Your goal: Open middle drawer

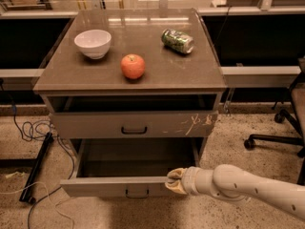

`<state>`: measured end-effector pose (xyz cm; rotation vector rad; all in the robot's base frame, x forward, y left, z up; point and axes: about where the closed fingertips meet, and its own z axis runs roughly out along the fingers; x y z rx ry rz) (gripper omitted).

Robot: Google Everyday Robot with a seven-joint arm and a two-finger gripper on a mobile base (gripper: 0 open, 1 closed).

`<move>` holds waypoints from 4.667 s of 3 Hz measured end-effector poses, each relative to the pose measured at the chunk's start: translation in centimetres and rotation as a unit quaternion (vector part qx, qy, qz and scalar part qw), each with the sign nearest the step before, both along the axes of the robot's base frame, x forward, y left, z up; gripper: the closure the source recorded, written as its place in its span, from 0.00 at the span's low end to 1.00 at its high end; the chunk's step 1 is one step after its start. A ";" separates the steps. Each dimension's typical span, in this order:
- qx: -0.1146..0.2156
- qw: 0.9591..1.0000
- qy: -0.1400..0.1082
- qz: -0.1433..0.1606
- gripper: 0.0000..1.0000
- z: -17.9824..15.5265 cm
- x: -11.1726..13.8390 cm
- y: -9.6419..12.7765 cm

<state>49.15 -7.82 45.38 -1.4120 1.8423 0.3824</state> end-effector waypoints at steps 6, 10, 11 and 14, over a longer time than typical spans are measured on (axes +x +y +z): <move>0.005 1.000 0.013 0.000 0.00 -2.4 -0.8 0.8; 0.020 1.000 0.012 0.014 0.93 2.4 -12.1 -5.1; 0.022 0.999 0.013 -0.024 0.93 2.4 -13.8 -8.1; -0.013 0.999 0.022 0.044 0.16 -0.5 -4.3 -0.2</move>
Offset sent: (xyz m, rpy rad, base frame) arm 0.0000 0.0000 0.0000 0.0000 0.0000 0.0000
